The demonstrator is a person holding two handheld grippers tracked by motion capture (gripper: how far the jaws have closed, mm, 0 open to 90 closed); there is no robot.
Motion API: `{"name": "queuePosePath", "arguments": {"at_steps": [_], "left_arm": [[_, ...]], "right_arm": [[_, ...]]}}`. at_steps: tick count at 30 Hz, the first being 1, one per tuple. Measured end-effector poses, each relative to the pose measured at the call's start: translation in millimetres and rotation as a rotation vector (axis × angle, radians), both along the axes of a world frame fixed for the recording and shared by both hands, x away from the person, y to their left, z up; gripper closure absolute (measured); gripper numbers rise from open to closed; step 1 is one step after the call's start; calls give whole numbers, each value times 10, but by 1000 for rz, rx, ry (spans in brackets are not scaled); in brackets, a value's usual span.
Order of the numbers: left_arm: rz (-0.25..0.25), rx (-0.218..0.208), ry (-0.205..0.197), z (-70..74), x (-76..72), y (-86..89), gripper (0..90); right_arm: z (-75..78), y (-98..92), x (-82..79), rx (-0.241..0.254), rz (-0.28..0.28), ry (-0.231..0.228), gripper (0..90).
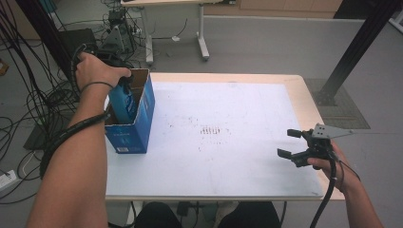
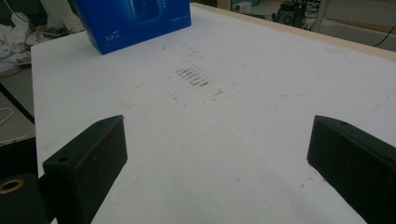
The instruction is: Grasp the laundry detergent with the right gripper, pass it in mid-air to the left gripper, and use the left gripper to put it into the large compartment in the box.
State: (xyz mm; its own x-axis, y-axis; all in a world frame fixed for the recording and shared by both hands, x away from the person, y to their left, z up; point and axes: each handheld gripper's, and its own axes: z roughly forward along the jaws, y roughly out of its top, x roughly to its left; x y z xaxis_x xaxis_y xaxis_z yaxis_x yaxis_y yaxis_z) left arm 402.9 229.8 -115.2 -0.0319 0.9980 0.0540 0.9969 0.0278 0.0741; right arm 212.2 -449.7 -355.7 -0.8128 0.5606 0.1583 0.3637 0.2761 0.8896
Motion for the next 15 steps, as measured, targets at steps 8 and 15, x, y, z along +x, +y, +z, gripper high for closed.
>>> {"name": "queuePosePath", "arguments": {"at_steps": [8, 15], "left_arm": [[-10, 4, 13, -135, 4, -10, 378], [-14, 6, 28, -285, 19, -51, 378]], "right_arm": [[0, -13, -10, 0, -3, 1, 48], [0, -13, -15, -1, -5, 2, 48]]}}
